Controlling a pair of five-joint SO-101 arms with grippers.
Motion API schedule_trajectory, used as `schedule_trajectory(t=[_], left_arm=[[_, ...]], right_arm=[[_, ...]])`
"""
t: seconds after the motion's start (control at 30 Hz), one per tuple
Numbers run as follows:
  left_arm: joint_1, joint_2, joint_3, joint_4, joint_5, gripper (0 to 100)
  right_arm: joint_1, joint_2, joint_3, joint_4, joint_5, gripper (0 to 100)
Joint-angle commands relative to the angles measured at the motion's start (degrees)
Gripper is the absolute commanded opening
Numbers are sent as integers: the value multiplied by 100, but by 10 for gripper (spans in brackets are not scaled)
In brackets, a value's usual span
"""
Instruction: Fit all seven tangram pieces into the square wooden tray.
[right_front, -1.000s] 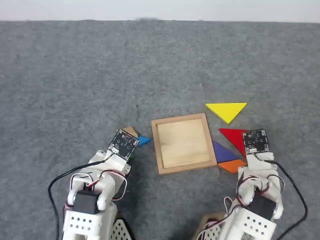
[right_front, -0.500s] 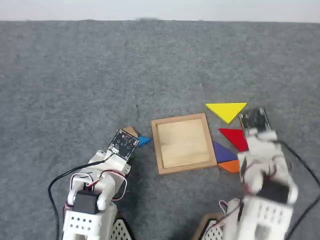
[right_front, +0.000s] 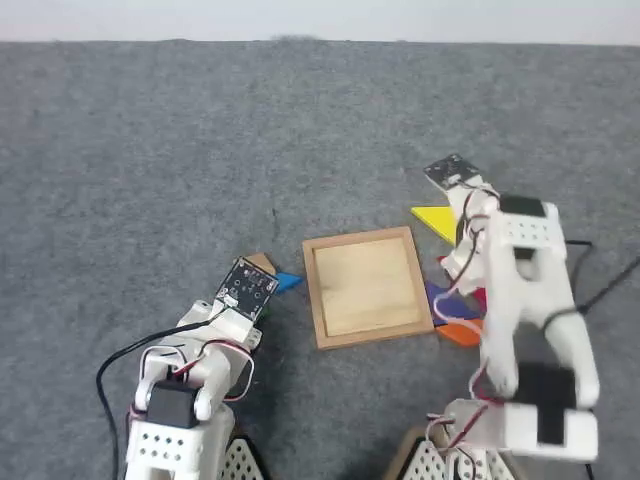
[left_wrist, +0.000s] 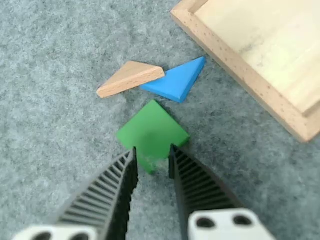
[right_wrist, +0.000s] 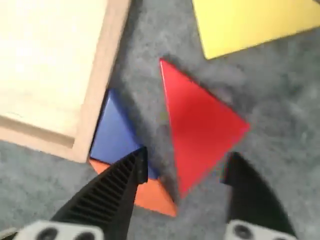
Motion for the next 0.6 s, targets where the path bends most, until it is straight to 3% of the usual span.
schedule_trajectory(t=[0.0,0.13,0.57], left_arm=[[-35,-70,-66,-9,-44,98],[-35,-70,-66,-9,-44,98],[-35,-70,-66,-9,-44,98]], right_arm=[[-75,215,-422,-48,492,381],[-66,470,-448,-66,765,434],[-101,725,-484,-400,958,435]])
